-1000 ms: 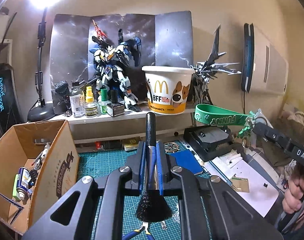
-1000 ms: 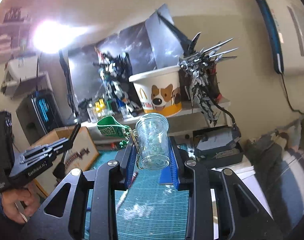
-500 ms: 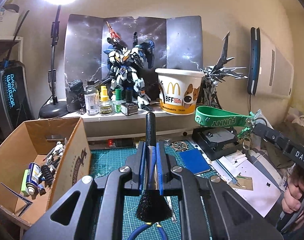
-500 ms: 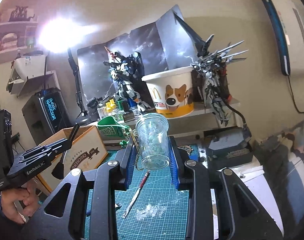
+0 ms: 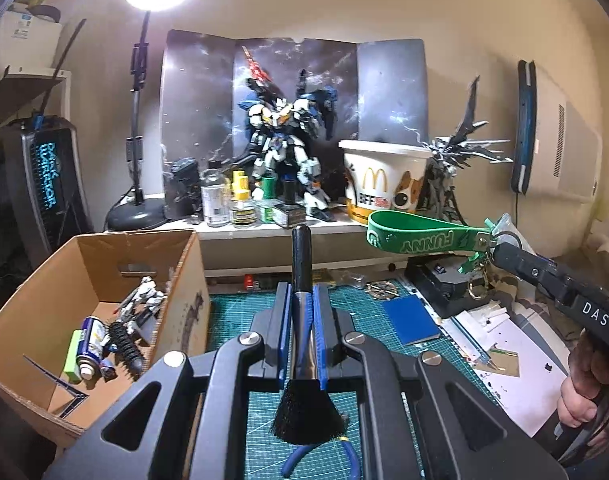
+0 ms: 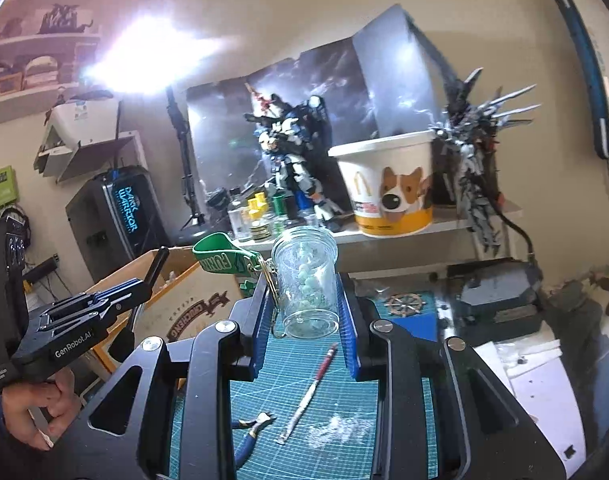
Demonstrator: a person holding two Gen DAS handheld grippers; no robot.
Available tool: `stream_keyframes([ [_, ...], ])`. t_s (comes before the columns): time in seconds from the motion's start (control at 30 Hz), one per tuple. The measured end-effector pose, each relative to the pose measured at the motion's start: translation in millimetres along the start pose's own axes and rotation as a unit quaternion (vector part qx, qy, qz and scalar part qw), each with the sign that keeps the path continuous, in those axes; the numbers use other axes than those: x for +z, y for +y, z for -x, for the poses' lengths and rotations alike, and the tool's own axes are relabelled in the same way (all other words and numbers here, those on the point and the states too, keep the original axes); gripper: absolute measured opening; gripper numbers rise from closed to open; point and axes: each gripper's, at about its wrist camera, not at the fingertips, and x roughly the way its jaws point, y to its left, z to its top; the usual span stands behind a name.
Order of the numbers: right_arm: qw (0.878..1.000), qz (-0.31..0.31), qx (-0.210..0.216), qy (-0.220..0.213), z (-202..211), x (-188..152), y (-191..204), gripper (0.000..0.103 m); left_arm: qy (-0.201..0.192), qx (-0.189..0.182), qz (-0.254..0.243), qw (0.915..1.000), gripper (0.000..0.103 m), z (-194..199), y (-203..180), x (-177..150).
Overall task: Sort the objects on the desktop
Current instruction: 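Carry the held lanyard and brush with both tools over the cardboard box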
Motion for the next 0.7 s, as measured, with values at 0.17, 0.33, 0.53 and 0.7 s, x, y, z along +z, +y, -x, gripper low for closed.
stream_keyframes([
  [0.17,1.0,0.009,0.018,0.002,-8,0,13,0.028,-0.003,0.015,0.007,0.9999,0.011,7,13,0],
  [0.33,0.999,0.019,0.038,0.005,-16,0,28,0.028,-0.005,0.031,0.014,0.9994,0.011,12,28,0],
  [0.53,0.998,0.029,0.061,0.01,-26,-1,44,0.028,-0.01,0.055,0.025,0.9981,0.011,21,45,0],
  [0.7,0.996,0.036,0.08,0.013,-35,-1,57,0.028,-0.013,0.075,0.032,0.9966,0.011,30,57,0],
])
